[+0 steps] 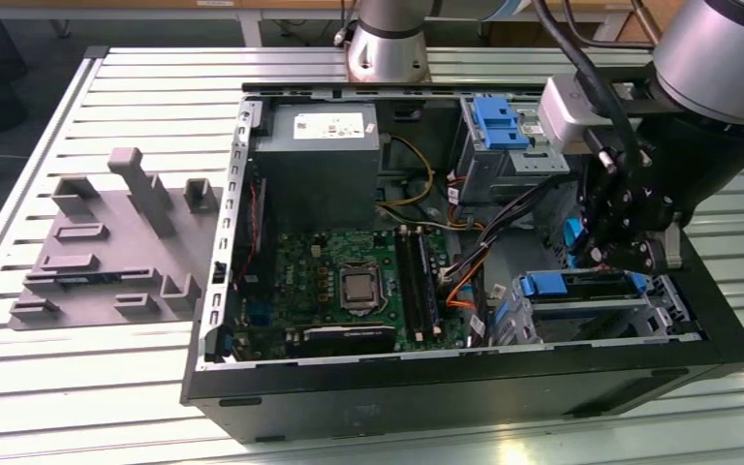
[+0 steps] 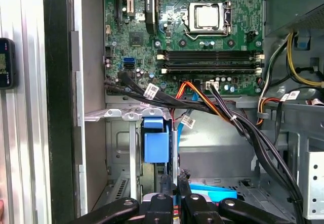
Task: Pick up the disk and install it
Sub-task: 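Insert the second disk wire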
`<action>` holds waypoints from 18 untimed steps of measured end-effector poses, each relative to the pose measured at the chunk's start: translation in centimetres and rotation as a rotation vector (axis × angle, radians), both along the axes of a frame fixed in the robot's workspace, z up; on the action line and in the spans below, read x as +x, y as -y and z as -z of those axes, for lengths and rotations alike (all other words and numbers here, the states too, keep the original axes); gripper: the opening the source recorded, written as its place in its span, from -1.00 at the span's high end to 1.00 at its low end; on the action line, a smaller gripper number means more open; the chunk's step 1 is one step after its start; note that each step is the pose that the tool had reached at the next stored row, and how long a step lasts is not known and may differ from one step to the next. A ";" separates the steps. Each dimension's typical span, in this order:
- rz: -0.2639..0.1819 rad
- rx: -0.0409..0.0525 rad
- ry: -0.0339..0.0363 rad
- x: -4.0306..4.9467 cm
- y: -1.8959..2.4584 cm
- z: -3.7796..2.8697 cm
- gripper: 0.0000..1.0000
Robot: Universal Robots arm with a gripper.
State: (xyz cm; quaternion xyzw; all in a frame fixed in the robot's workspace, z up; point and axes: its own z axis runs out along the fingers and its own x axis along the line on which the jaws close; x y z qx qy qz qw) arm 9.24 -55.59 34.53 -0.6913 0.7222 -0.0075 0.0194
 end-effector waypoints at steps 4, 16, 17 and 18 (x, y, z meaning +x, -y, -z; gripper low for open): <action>0.000 0.0004 -0.0003 0.20 0.20 0.30 0.68; 0.000 0.0023 -0.0005 0.33 0.54 1.02 0.68; 0.000 0.0024 -0.0005 0.33 0.54 1.05 0.68; 0.000 0.0025 -0.0005 0.34 0.54 1.07 0.68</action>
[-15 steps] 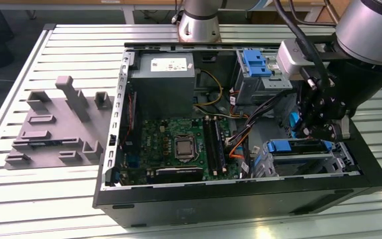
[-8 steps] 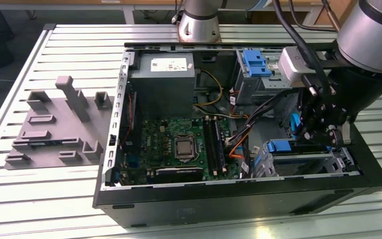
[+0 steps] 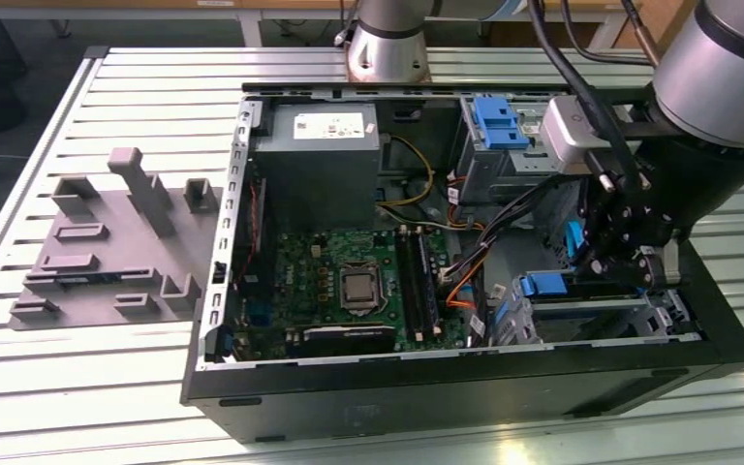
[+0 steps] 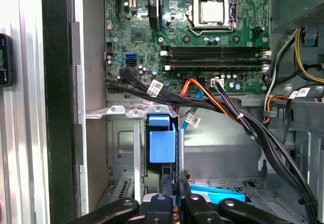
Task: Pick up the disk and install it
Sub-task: 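Insert the second disk wire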
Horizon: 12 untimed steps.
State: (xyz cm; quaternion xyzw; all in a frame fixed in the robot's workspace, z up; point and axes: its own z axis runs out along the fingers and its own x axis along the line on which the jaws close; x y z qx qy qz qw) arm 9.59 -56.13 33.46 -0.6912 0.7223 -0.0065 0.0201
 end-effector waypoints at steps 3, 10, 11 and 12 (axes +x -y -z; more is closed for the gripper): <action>0.000 0.0003 0.0000 0.02 0.00 0.04 0.68; 0.001 0.0005 -0.0023 0.20 0.00 0.06 0.68; 0.001 0.0006 -0.0025 0.21 0.00 0.06 0.68; 0.001 0.0007 -0.0027 0.21 0.00 0.06 0.68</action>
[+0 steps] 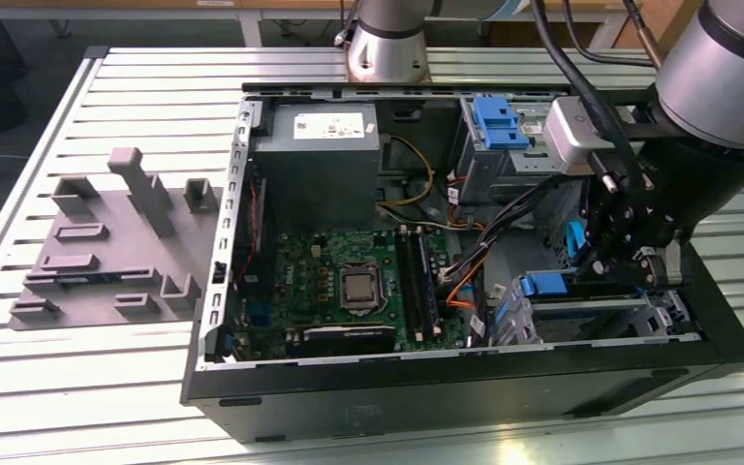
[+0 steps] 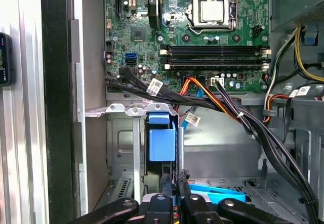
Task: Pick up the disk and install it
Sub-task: 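Insert the second disk wire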
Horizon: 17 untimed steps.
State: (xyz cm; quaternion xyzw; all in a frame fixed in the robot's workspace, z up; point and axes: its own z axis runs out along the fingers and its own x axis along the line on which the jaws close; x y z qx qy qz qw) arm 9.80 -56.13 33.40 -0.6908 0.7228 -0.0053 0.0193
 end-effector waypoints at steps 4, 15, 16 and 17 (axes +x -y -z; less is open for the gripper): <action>0.001 0.0032 -0.0004 0.00 0.03 0.08 0.68; 0.002 0.0071 -0.0005 0.02 0.23 0.43 0.68; 0.002 0.0073 -0.0004 0.02 0.23 0.45 0.68; 0.002 0.0075 -0.0004 0.02 0.23 0.46 0.68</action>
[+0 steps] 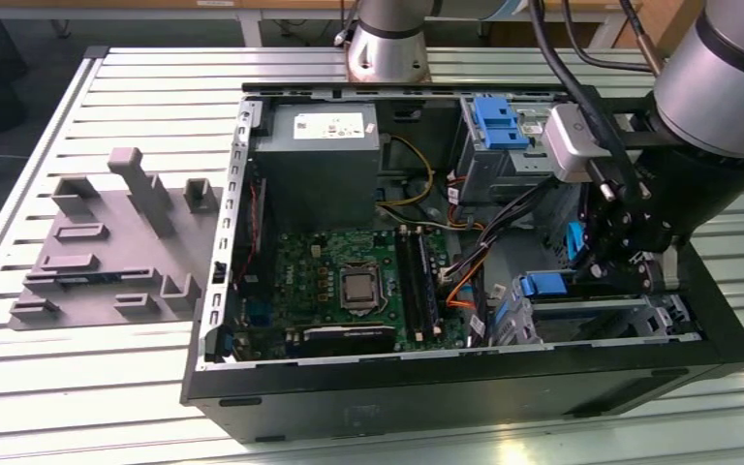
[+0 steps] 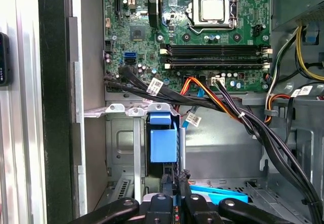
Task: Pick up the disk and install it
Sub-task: 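Insert the second disk wire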
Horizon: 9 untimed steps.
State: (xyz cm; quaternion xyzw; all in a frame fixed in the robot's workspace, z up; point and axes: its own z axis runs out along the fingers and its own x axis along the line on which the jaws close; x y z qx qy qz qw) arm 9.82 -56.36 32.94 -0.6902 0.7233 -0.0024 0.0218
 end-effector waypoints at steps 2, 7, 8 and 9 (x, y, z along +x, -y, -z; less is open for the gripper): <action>0.000 0.0000 0.0000 0.00 0.00 0.00 0.68; 0.000 0.0001 0.0000 0.00 0.00 -0.21 0.53; 0.000 0.0002 0.0000 0.00 0.00 -0.37 0.53; 0.000 0.0003 0.0000 0.00 0.00 -0.59 0.53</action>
